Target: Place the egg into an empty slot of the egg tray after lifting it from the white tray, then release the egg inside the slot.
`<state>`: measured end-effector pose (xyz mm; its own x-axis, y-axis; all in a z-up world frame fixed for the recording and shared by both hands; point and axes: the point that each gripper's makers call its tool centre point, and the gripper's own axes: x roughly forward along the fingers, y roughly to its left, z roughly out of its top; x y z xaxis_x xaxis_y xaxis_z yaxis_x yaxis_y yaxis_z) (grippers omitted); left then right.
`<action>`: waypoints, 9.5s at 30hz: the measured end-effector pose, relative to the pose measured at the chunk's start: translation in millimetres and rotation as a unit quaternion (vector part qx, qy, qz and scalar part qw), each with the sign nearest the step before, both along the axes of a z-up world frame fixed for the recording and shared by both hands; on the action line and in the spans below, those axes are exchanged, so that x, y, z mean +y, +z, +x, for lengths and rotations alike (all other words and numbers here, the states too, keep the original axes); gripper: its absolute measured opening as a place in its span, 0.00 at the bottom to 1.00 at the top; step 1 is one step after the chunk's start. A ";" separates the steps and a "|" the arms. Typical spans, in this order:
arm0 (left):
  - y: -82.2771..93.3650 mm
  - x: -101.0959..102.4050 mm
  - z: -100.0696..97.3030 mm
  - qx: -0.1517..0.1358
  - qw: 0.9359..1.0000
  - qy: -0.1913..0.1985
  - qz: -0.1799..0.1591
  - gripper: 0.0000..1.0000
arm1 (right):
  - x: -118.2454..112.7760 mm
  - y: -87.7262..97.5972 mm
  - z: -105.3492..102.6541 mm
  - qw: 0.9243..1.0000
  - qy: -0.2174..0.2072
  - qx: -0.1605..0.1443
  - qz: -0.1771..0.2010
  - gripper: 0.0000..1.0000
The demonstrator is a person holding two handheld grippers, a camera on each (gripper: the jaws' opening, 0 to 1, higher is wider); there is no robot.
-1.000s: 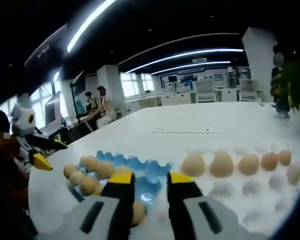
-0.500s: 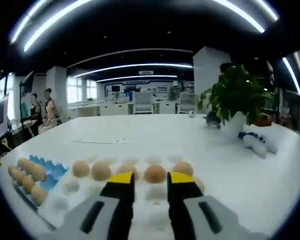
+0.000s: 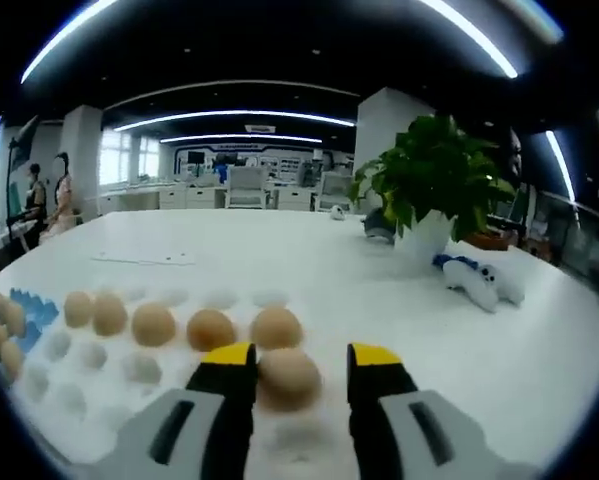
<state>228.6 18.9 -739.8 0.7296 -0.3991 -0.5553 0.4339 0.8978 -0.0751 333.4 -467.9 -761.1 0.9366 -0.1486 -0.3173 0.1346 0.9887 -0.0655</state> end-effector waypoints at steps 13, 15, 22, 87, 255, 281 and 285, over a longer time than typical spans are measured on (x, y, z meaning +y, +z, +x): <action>-2.0 0.2 0.7 0.000 1.000 -0.002 -0.002 0.86 | 10.0 -11.4 0.7 0.999 0.022 0.025 0.028 0.28; -1.5 -0.1 0.3 -0.001 1.000 -0.003 0.000 0.86 | 11.6 -3.0 -0.3 0.999 0.017 0.010 0.027 0.27; -2.9 -0.3 -1.3 0.001 1.000 -0.001 0.000 0.86 | 45.4 26.7 -1.4 0.996 0.061 -0.026 0.059 0.28; -2.4 -2.0 0.2 0.000 1.000 0.002 -0.002 0.86 | 287.8 -15.2 -24.2 0.916 0.380 0.066 0.105 0.28; -10.1 22.0 -0.6 0.005 0.999 0.032 -0.009 0.86 | 489.9 -19.9 1.2 0.817 0.558 0.131 0.062 0.26; -11.1 7.9 2.5 0.004 1.000 0.010 -0.015 0.86 | 292.8 48.5 29.5 0.907 0.325 -0.014 0.266 0.29; -10.7 7.9 2.5 0.004 1.000 0.008 -0.015 0.86 | 244.5 37.7 28.0 0.936 0.275 -0.012 0.218 0.29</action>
